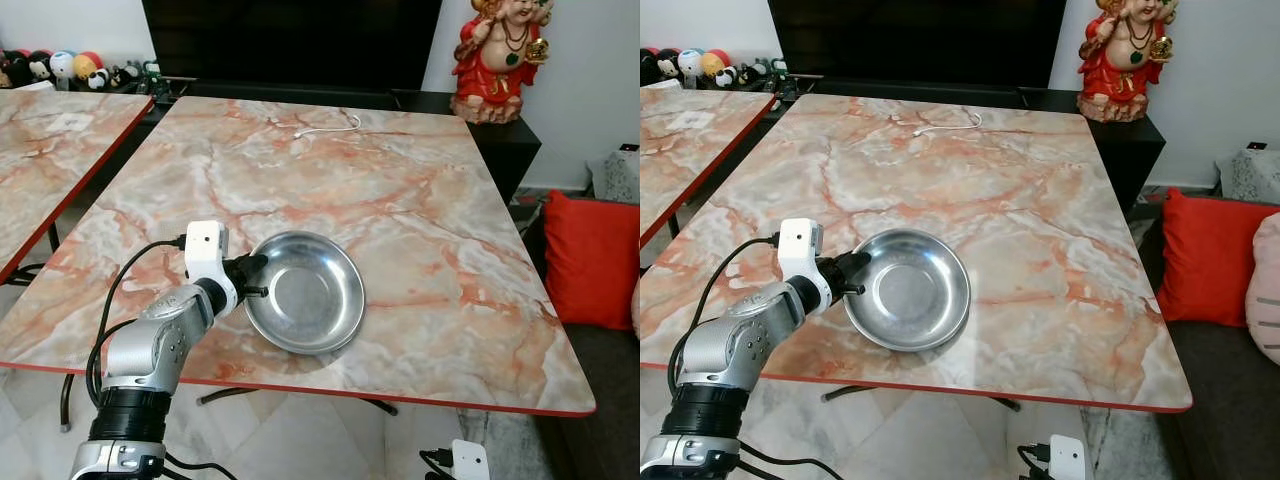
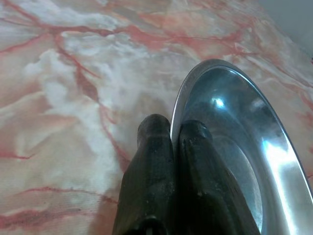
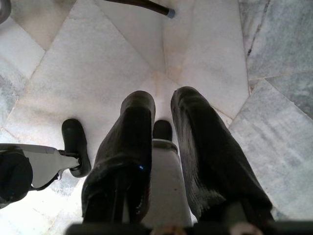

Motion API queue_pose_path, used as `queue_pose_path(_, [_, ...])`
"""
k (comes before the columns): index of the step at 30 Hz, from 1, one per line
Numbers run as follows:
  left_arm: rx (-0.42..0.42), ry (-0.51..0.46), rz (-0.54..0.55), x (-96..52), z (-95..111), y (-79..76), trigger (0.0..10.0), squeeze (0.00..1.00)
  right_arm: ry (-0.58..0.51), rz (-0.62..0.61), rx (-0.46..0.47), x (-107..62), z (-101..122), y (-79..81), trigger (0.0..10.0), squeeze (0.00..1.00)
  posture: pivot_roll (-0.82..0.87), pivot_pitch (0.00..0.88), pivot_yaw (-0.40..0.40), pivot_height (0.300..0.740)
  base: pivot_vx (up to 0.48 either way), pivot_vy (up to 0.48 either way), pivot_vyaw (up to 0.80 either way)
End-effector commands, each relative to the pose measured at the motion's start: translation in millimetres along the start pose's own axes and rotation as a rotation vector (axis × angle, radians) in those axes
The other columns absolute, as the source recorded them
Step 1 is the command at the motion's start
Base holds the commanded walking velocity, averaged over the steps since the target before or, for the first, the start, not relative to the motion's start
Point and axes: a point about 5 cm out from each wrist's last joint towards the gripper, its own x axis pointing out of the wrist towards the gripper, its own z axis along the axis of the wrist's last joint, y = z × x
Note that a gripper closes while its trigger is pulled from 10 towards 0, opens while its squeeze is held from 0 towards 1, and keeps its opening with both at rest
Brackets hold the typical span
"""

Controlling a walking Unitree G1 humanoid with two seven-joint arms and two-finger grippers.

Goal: Setting the table

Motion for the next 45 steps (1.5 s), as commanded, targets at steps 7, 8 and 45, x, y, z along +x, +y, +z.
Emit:
queue_pose_path(7, [-0.067,0.108,0.019,0.6,-13.0,2.7,10.0,0.0,0.004,-0.008,0.001,0.1,0.7,-1.6,10.0,0.0,0.2,0.015,-0.066,0.74,0.0,0.0,0.0])
queue_pose_path(8, [-0.067,0.124,0.006,-0.6,-15.0,2.1,10.0,0.0,0.005,-0.008,0.0,0.1,0.7,-1.6,10.0,0.0,0.2,0.015,-0.066,0.74,0.0,0.0,0.0])
queue_pose_path(45, [0.112,0.132,0.088,-21.9,-11.8,17.5,10.0,0.0,0.009,-0.011,-0.008,-0.2,-0.4,-3.0,10.0,0.0,0.21,0.013,-0.075,0.74,0.0,0.0,0.0])
